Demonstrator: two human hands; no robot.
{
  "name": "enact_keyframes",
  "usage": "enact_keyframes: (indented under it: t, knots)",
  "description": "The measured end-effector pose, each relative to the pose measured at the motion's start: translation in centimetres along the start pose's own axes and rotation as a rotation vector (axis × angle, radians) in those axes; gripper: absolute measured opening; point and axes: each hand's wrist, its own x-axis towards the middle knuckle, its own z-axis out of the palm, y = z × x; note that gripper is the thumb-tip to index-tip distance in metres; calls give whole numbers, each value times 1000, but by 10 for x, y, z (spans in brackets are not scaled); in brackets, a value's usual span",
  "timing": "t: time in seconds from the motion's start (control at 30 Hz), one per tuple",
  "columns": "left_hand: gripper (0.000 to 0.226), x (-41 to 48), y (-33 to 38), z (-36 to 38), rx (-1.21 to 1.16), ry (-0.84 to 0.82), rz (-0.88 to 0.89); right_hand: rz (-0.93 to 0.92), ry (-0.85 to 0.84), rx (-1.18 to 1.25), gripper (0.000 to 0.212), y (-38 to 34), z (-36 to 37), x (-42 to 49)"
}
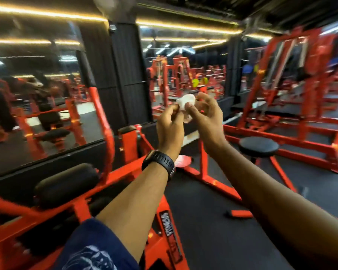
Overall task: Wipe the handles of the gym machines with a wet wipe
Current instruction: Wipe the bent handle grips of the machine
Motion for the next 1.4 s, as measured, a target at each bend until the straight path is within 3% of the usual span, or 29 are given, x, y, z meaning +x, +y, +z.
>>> enact_keyframes:
  t: [0.07, 0.17, 0.4, 0.53, 0.73, 0.83, 1.07, 1.27, 1.4]
  knots:
    - [23, -18, 8, 51, -70, -69, -31, -13, 55, -56, 40, -13, -58, -3]
    - [25, -48, 20, 125, -154, -191, -52, -44, 131, -141, 19, -37, -137, -14]
    - [15, -125, 47, 292, -311, -471, -64, -55, 448, -338, 20, -90, -304, -54]
    - [19, -177, 69, 379, -369, -622, -5, -53, 644, -483, 8, -125, -387, -90]
    - [22, -264, 103, 500, -550, -993, 9, -66, 1035, -660, 15, -161, -495, -147]
    - [19, -296, 116, 541, -634, -1119, -1, -57, 1194, -689, 24, -178, -532, -170]
    - [8, -377, 152, 615, -807, -1358, -5, -98, 1507, -816, 12, -216, -592, -222]
    - [2, -451, 183, 670, -873, -1498, 81, -126, 1592, -879, 24, -243, -656, -261]
    - [2, -502, 207, 721, -908, -1559, 87, -155, 1677, -923, 16, -264, -722, -289]
